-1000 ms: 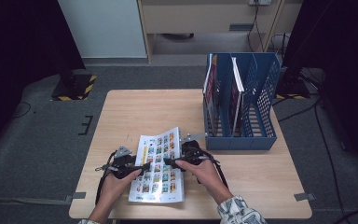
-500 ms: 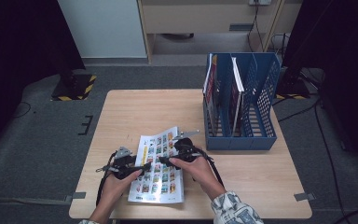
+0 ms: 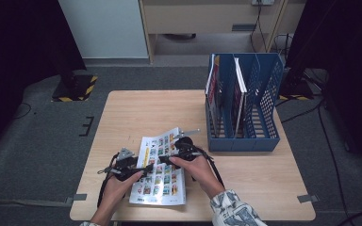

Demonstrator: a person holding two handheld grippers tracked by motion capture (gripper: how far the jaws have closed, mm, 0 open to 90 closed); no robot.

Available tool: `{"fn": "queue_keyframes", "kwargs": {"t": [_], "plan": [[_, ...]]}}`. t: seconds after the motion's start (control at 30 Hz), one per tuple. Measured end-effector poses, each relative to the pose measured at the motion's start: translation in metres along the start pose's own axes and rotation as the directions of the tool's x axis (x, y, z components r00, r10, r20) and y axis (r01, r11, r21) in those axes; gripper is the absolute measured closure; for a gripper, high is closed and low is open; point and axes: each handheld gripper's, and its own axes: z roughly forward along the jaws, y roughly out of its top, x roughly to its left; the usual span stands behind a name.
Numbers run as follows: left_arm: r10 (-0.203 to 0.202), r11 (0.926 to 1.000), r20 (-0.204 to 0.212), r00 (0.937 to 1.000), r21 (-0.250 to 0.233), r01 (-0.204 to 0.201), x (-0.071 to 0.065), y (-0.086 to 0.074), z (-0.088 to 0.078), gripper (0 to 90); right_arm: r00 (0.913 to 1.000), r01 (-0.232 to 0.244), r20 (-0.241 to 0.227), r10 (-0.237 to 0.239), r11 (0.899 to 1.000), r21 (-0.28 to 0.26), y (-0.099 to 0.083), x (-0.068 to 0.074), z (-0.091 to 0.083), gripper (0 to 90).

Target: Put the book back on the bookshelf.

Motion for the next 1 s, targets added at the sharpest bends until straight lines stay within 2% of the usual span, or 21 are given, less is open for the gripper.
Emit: {"fn": "queue_keyframes", "kwargs": {"t": [0.27,0.33,0.47,0.67,0.73,0.77,0.83,1.0], "plan": [[0.002,1.0000,-0.001,1.0000,0.003,-0.002,0.000,0.000,0.000,23.5,1.0000,0.004,0.006,-0.004,1.000,0.006,0.006,0.003,0.007,25.7],[-0.003,1.0000,-0.003,1.0000,0.000,0.003,0.000,0.000,0.000,23.6,0.9999,0.004,0.015,-0.004,1.000,0.031,0.008,0.004,0.009,26.7],[-0.001,1.0000,-0.003,1.0000,0.003,0.001,0.000,0.001,0.000,23.9,0.9999,0.001,0.016,-0.002,0.999,0.046,0.009,0.003,0.010,29.0],[-0.017,0.9998,-0.011,0.9998,0.007,0.017,-0.002,0.001,0.000,24.8,0.9985,-0.042,0.039,0.039,0.997,0.062,0.011,-0.003,0.012,43.5],[-0.020,0.9996,-0.013,0.9997,0.017,0.020,-0.002,0.003,0.000,25.0,0.9963,-0.072,0.052,0.068,0.995,0.070,0.012,-0.003,0.011,49.6],[-0.020,0.9996,-0.014,0.9997,0.019,0.020,-0.002,0.003,0.000,25.0,0.9965,-0.063,0.059,0.059,0.996,0.069,0.013,-0.004,0.012,52.2],[-0.015,0.9997,-0.010,0.9998,0.020,0.015,-0.002,0.003,0.000,25.0,0.9945,-0.079,0.074,0.074,0.995,0.066,0.015,-0.004,0.011,58.2],[-0.022,0.9995,-0.005,0.9998,0.023,0.022,-0.001,0.004,0.000,25.1,0.9928,-0.081,0.094,0.075,0.995,0.060,0.019,-0.004,0.009,66.9]]}}
